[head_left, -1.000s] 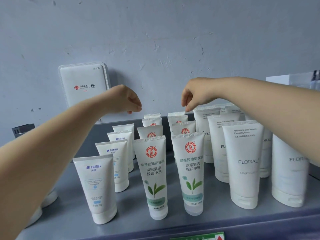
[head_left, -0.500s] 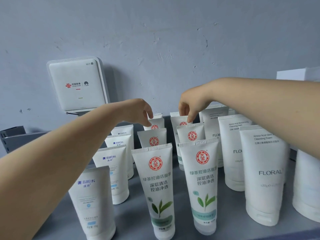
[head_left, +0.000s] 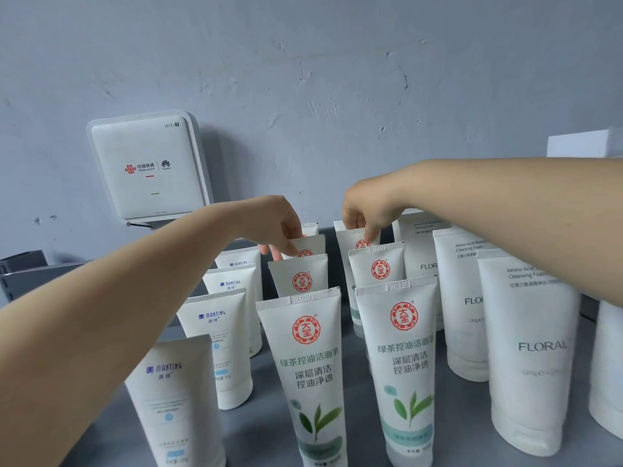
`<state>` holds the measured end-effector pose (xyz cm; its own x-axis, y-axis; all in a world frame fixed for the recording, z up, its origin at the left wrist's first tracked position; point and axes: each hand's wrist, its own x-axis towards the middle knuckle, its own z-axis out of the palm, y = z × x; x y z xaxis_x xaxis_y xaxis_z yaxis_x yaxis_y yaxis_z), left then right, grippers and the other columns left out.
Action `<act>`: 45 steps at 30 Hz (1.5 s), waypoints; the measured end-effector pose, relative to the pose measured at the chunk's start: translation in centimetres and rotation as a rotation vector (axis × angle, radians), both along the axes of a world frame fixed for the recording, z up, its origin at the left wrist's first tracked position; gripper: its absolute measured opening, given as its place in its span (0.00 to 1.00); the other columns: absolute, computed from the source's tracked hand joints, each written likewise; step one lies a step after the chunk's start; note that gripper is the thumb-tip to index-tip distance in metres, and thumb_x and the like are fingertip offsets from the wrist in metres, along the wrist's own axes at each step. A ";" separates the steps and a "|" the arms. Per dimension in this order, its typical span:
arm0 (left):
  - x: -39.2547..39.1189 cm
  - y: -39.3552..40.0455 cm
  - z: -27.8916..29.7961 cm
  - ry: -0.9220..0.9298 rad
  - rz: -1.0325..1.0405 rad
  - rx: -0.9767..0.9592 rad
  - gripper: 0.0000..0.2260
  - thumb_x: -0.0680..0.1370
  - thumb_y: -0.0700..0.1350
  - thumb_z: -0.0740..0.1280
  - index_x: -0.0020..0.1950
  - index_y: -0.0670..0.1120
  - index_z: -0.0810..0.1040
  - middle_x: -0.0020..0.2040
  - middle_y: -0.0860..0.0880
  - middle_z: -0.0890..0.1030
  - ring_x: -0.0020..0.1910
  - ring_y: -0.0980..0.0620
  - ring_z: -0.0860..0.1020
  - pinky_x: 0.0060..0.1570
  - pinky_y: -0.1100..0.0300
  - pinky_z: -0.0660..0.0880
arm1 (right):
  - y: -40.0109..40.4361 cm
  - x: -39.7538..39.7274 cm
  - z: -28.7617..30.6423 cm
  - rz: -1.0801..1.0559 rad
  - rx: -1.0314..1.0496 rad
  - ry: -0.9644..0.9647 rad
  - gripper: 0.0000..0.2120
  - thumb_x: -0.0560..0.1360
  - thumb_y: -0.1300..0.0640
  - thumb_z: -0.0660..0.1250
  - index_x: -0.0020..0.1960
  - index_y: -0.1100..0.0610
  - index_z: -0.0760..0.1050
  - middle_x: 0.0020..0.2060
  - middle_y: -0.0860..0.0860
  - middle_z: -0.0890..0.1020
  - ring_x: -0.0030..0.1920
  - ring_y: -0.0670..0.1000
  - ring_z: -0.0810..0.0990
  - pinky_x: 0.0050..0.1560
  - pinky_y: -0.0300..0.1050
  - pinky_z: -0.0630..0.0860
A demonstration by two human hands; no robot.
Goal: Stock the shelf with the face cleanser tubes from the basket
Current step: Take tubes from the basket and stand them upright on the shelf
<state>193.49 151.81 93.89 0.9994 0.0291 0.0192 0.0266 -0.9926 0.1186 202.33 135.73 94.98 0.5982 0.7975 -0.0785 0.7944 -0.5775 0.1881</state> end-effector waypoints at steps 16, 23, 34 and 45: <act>-0.1 -0.1 0.0 0.004 0.019 0.010 0.05 0.74 0.43 0.70 0.48 0.45 0.80 0.39 0.52 0.82 0.34 0.56 0.81 0.37 0.60 0.77 | -0.1 -0.3 0.0 -0.016 0.050 0.014 0.11 0.73 0.61 0.68 0.55 0.61 0.77 0.46 0.54 0.82 0.34 0.50 0.78 0.34 0.36 0.71; 1.2 1.5 2.2 -0.316 0.072 -0.018 0.09 0.74 0.45 0.70 0.53 0.46 0.80 0.49 0.47 0.82 0.44 0.49 0.78 0.39 0.65 0.71 | 0.0 1.3 2.8 -0.019 0.212 -0.042 0.07 0.73 0.57 0.68 0.49 0.57 0.79 0.41 0.54 0.84 0.44 0.52 0.82 0.46 0.42 0.76; 4.9 1.9 0.7 0.020 0.048 0.123 0.14 0.76 0.45 0.68 0.61 0.44 0.76 0.58 0.48 0.79 0.49 0.50 0.76 0.58 0.57 0.70 | 2.6 4.2 1.3 -0.099 -0.024 -0.014 0.15 0.72 0.56 0.70 0.58 0.59 0.76 0.55 0.57 0.81 0.54 0.56 0.79 0.57 0.48 0.76; 5.7 2.1 0.8 0.095 0.026 0.112 0.12 0.76 0.42 0.67 0.58 0.41 0.79 0.52 0.45 0.81 0.45 0.46 0.81 0.39 0.60 0.79 | 3.1 5.5 -0.6 -0.084 -0.035 -0.032 0.07 0.73 0.63 0.68 0.43 0.58 0.70 0.38 0.52 0.73 0.30 0.49 0.72 0.37 0.39 0.73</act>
